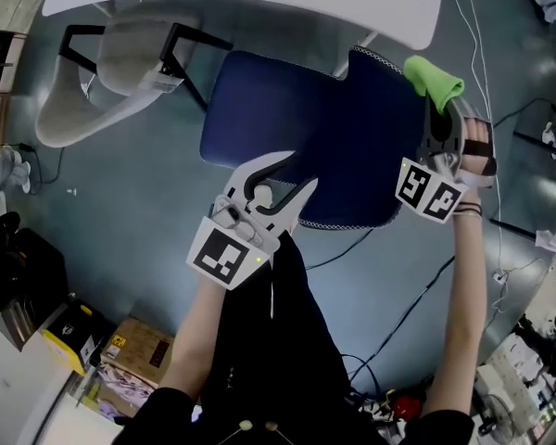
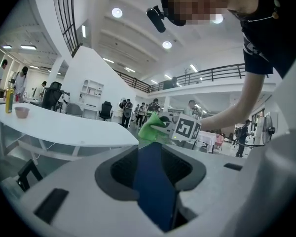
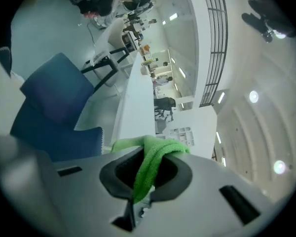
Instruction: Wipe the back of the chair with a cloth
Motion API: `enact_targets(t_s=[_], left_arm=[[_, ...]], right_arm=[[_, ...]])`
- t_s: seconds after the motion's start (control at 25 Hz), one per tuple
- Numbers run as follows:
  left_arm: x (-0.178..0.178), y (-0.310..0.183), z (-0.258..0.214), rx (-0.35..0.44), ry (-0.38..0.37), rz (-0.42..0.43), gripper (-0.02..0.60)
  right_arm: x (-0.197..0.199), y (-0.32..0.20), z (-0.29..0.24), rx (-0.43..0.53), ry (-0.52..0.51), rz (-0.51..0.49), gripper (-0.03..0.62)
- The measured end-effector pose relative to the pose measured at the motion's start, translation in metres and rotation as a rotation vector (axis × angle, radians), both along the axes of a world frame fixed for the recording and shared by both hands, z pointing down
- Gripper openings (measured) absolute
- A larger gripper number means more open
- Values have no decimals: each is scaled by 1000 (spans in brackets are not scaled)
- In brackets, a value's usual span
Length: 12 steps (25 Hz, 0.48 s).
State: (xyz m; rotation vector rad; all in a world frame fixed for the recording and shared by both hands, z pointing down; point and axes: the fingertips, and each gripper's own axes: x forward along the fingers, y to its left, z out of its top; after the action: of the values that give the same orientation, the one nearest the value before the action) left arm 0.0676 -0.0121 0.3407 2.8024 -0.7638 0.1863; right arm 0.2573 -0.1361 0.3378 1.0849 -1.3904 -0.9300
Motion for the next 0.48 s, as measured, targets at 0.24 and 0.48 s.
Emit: enact_targets(t_s=[0.24,0.48], left_arm=[[3,16,11,-47,7,-7,132],[-2,16,11,-66,9,-18,132]], right_arm=[[21,-13,12,-64,82,47,18],[5,3,92,-362,193,8,18]])
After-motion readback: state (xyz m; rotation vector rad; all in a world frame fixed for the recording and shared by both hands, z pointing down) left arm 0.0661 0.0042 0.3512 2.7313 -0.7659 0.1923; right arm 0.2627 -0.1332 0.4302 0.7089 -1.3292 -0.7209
